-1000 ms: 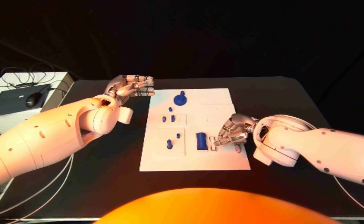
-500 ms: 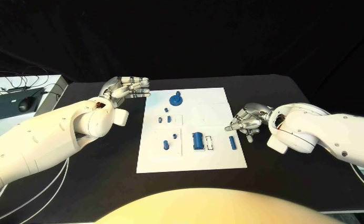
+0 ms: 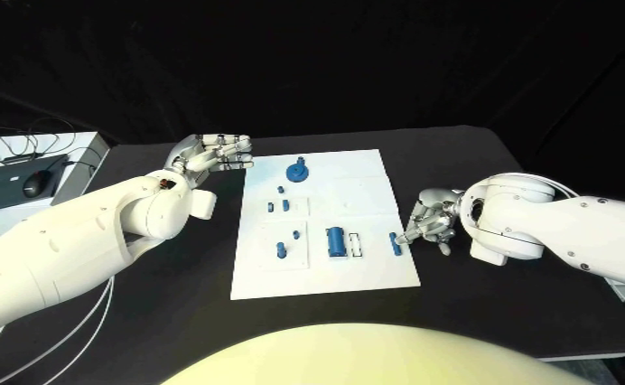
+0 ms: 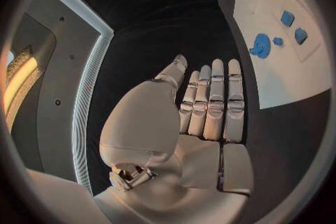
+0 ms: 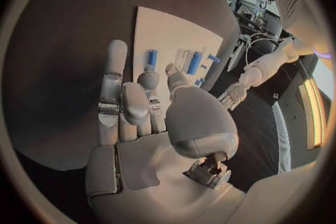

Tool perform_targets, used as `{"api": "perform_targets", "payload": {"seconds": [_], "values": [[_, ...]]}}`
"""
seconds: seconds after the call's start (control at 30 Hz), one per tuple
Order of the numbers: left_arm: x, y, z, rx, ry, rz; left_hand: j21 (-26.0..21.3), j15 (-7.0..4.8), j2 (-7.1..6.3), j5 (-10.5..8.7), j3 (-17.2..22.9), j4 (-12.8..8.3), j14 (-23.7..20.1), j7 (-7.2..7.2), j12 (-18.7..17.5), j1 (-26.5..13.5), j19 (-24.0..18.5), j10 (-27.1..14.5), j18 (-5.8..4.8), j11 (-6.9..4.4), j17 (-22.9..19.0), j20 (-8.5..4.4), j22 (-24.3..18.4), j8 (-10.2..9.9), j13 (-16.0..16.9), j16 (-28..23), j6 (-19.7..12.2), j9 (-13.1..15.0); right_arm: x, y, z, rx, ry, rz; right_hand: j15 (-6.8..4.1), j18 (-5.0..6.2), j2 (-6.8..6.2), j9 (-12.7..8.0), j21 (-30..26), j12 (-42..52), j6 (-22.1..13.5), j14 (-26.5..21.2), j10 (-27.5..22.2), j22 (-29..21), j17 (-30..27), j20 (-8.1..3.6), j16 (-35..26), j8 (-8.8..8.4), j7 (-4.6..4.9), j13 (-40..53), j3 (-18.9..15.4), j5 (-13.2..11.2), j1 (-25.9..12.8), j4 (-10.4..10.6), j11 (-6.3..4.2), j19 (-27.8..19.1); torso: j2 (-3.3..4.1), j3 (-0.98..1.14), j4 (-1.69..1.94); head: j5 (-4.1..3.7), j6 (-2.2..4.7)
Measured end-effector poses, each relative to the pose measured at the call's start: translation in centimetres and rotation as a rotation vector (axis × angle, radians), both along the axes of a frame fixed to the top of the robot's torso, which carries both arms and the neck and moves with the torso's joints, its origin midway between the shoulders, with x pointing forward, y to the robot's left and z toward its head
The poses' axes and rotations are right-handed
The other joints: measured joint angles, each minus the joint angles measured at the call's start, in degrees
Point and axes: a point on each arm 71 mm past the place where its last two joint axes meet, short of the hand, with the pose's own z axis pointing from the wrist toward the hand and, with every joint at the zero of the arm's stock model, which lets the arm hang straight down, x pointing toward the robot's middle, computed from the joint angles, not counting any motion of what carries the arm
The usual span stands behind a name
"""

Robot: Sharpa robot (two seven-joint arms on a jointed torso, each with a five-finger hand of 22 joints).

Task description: Assemble the parts on the task board

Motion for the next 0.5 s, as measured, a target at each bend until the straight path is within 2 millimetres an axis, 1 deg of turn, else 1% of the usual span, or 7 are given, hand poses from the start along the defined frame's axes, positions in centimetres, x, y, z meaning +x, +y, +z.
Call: {"api": "perform_targets", "payload": {"seconds": [0.1, 0.13, 0.23, 0.27, 0.33, 0.4, 0.5], "values": [[0.0, 0.0, 0.0, 0.0, 0.0, 0.0, 0.0, 0.0, 0.0, 0.0, 0.0, 0.0, 0.0, 0.0, 0.0, 0.0, 0.0, 0.0, 0.0, 0.0, 0.0, 0.0, 0.0, 0.0, 0.0, 0.0, 0.0, 0.0, -0.2, 0.3, -0.4, -0.035, 0.002, 0.013, -0.09, 0.0, -0.06, 0.3, 0.0, 0.0, 0.2, 0.1, 0.1, 0.1, 0.1, 0.0, 0.3, 0.41, -0.15, 0.1, -0.2, 0.0, -0.1, 0.2, -0.09, 0.0, 0.0, -0.02, 0.02, -0.07, 0.0], [0.0, 0.0, 0.0, 0.0, 0.0, 0.0, 0.0, 0.0, 0.0, 0.0, 0.0, 0.0, 0.0, 0.0, 0.0, 0.0, 0.0, 0.0, 0.0, 0.0, 0.0, 0.0, 0.0, 0.0, 0.0, 0.0, 0.0, 0.0, -0.2, 0.4, -0.5, -0.044, 0.002, 0.015, -0.22, 0.0, -0.45, 0.8, 0.0, 0.0, 0.2, 0.2, 0.1, 0.1, 0.3, 0.0, 0.3, 0.65, -0.15, 0.4, -0.2, 0.0, -0.4, 0.2, -0.09, 0.0, 0.0, -0.02, 0.04, -0.08, 0.0], [0.0, 0.0, 0.0, 0.0, 0.0, 0.0, 0.0, 0.0, 0.0, 0.0, 0.0, 0.0, 0.0, 0.0, 0.0, 0.0, 0.0, 0.0, 0.0, 0.0, 0.0, 0.0, 0.0, 0.0, 0.0, 0.0, 0.0, 0.0, -0.3, 0.7, -0.8, -0.068, -0.001, 0.021, -0.22, 0.0, -0.19, 1.7, 0.3, 0.0, 0.4, 0.2, 0.6, 0.2, 0.6, -0.44, 0.6, 1.04, -0.16, 0.8, -0.2, 0.3, -0.7, 0.2, -0.21, 0.0, 0.0, -0.02, 0.08, -0.04, 0.0], [0.0, 0.0, 0.0, 0.0, 0.0, 0.0, 0.0, 0.0, 0.0, 0.0, 0.0, 0.0, 0.0, 0.0, 0.0, 0.0, 0.0, 0.0, 0.0, 0.0, 0.0, 0.0, 0.0, 0.0, 0.0, 0.0, 0.0, 0.0, -0.3, 0.8, -0.9, -0.073, -0.002, 0.023, -0.22, 0.0, -0.43, 2.2, 0.3, 0.0, 0.4, 0.2, 0.6, 0.3, 0.8, -0.44, 0.6, 1.32, -0.16, 0.9, -0.2, 0.3, -0.9, 0.2, -0.21, 0.0, 0.0, -0.02, 0.08, -0.02, 0.0], [0.0, 0.0, 0.0, 0.0, 0.0, 0.0, 0.0, 0.0, 0.0, 0.0, 0.0, 0.0, 0.0, 0.0, 0.0, 0.0, 0.0, 0.0, 0.0, 0.0, 0.0, 0.0, 0.0, 0.0, 0.0, 0.0, 0.0, 0.0, -0.3, 1.0, -1.1, -0.085, -0.006, 0.025, -0.22, 0.0, -0.41, 2.8, 0.3, 0.0, 0.4, 0.2, 0.6, 0.3, 0.9, -0.44, 0.8, 1.51, -0.16, 1.0, -0.1, 0.2, -0.9, 0.1, -0.21, 0.0, 0.01, -0.02, 0.09, -0.01, 0.0], [0.0, 0.0, 0.0, 0.0, 0.0, 0.0, 0.0, 0.0, 0.0, 0.0, 0.0, 0.0, 0.0, 0.0, 0.0, 0.0, 0.0, 0.0, 0.0, 0.0, 0.0, 0.0, 0.0, 0.0, 0.0, 0.0, 0.0, 0.0, -0.3, 1.2, -1.2, -0.093, -0.01, 0.027, -0.22, 0.0, -0.19, 4.0, 0.4, 0.0, 0.1, 0.2, 0.6, 0.4, 1.0, -0.44, 0.8, 1.77, -0.37, 1.2, 0.1, 0.2, -1.1, -0.1, -0.21, 0.0, 0.02, -0.02, 0.1, -0.01, 0.0], [0.0, 0.0, 0.0, 0.0, 0.0, 0.0, 0.0, 0.0, 0.0, 0.0, 0.0, 0.0, 0.0, 0.0, 0.0, 0.0, 0.0, 0.0, 0.0, 0.0, 0.0, 0.0, 0.0, 0.0, 0.0, 0.0, 0.0, 0.0, -0.4, 1.7, -1.7, -0.102, -0.009, 0.033, -0.22, 0.0, -0.22, 4.6, 0.4, 0.0, 0.0, 0.2, 0.6, 0.4, 1.1, -0.44, 0.8, 1.77, -0.48, 1.3, 0.1, 0.2, -1.4, -0.1, -0.21, 0.0, 0.04, -0.02, 0.11, 0.07, 0.0]]}}
